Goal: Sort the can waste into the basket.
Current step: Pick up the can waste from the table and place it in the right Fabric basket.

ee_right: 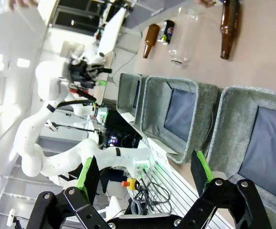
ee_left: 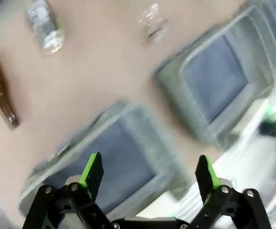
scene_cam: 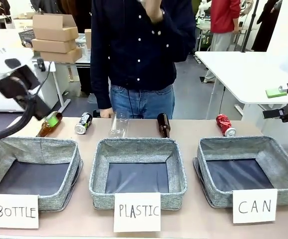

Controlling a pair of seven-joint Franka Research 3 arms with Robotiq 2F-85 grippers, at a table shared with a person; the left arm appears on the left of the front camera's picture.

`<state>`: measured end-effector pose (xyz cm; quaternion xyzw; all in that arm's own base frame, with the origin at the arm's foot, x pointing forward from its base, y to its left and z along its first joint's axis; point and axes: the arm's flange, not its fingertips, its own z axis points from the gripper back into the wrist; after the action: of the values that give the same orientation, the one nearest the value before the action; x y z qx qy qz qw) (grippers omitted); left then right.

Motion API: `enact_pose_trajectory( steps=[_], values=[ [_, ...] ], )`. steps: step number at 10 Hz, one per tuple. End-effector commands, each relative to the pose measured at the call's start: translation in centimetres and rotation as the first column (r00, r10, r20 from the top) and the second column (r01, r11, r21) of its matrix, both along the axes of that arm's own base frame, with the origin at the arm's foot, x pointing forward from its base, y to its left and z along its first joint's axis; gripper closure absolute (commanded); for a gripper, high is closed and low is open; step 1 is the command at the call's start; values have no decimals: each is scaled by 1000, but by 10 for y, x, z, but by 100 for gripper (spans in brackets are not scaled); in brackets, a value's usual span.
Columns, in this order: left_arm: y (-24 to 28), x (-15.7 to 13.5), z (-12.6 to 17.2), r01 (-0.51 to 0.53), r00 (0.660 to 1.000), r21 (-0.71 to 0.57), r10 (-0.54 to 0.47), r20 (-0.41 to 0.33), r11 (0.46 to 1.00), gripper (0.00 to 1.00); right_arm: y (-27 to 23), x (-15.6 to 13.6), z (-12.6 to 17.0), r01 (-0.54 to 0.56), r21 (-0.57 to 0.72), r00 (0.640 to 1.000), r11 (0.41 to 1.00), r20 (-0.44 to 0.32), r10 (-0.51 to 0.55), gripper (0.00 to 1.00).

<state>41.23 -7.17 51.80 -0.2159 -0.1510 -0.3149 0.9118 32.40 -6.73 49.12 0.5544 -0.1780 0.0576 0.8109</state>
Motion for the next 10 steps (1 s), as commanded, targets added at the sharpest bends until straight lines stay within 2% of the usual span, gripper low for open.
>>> enact_pose_trajectory(
  steps=[1, 2, 3, 4, 5, 6, 7, 8, 10],
  values=[
    [3, -8, -19, 59, 998, 147, -57, -19, 987, 0, 0, 4, 1, -3, 18, 999, 1000, 35, 3, 0],
    [3, -8, -19, 59, 998, 147, -57, -19, 987, 0, 0, 4, 1, -3, 18, 999, 1000, 35, 3, 0],
    [4, 0, 8, 5, 1000, -13, -5, 7, 1000, 0, 0, 4, 1, -3, 18, 999, 1000, 35, 3, 0],
    [-9, 26, 2, -168, 986, 28, 168, 18, 985, 0, 0, 4, 1, -3, 18, 999, 1000, 35, 3, 0],
    [-24, 58, -8, -283, 958, 53, 279, 61, 958, 0, 0, 4, 1, -3, 18, 999, 1000, 35, 3, 0],
    [-38, 94, -21, -347, 938, 77, 343, 55, 935, 0, 0, 4, 1, -3, 18, 999, 1000, 35, 3, 0],
    [-51, 132, -44, -444, 896, 179, 441, 58, 878, 0, 0, 4, 1, -3, 18, 999, 1000, 35, 3, 0],
    [-61, 159, -69, -399, 909, 251, 416, -17, 882, 0, 0, 4, 1, -3, 18, 999, 1000, 35, 3, 0],
    [-65, 192, -114, -436, 879, 350, 476, -33, 829, 0, 0, 4, 1, -3, 18, 999, 1000, 35, 3, 0]
  ],
)
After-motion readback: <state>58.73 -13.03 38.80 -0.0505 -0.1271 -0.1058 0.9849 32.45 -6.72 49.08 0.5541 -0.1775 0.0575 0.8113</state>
